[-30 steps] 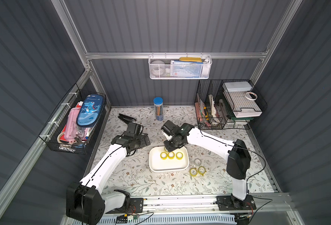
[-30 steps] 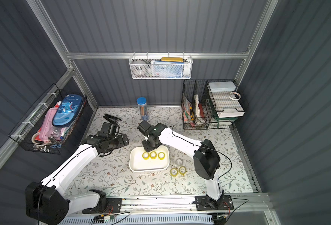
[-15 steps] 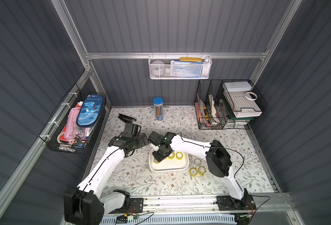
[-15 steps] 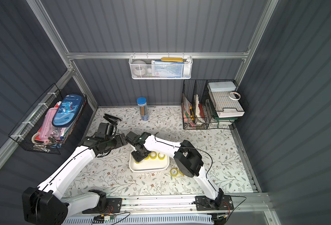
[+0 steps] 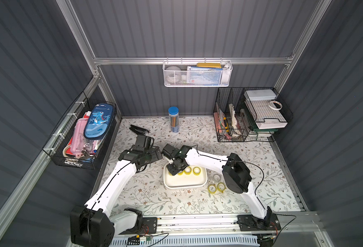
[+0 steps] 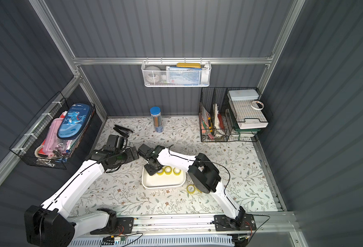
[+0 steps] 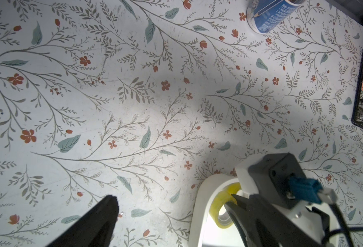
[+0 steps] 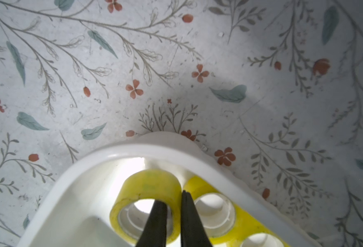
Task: Put the transparent tape into the storage box
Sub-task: Place the tape in the storage box.
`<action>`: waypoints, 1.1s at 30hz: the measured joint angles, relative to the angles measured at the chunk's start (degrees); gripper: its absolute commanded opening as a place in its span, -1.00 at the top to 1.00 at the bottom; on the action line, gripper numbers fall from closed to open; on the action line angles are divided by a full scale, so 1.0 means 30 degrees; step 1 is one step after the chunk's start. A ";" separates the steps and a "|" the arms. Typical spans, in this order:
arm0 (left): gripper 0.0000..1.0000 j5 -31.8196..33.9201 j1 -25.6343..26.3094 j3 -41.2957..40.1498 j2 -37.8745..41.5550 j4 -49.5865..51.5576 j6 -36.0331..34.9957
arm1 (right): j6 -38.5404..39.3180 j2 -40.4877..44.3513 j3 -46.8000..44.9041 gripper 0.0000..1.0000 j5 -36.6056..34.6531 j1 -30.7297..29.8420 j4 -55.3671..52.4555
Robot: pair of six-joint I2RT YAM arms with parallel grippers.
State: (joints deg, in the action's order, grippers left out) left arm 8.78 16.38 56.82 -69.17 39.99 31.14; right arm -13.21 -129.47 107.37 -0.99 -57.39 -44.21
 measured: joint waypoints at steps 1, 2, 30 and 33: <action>-0.99 0.0000 0.0000 0.0000 -0.0015 -0.0007 -0.0007 | 0.0022 -0.0029 0.0000 1.00 -0.0109 0.0007 0.0080; -0.99 -0.0007 0.0000 0.0000 -0.0036 -0.0007 -0.0007 | 0.0051 -0.0036 0.0000 1.00 -0.0182 0.0029 0.0175; -0.99 -0.0015 -0.0087 0.0080 -0.0437 -0.0015 0.0000 | 0.0379 -0.0401 0.0364 0.54 -0.0219 0.0131 0.0430; -0.99 -0.0007 -0.0087 0.0102 -0.0444 -0.0022 -0.0007 | 0.0386 -0.0401 0.0546 0.53 -0.0219 0.0131 0.0444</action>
State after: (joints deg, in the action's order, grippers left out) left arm 8.75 16.12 57.12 -70.50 39.92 31.11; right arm -12.05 -130.67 109.01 -1.65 -56.99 -42.87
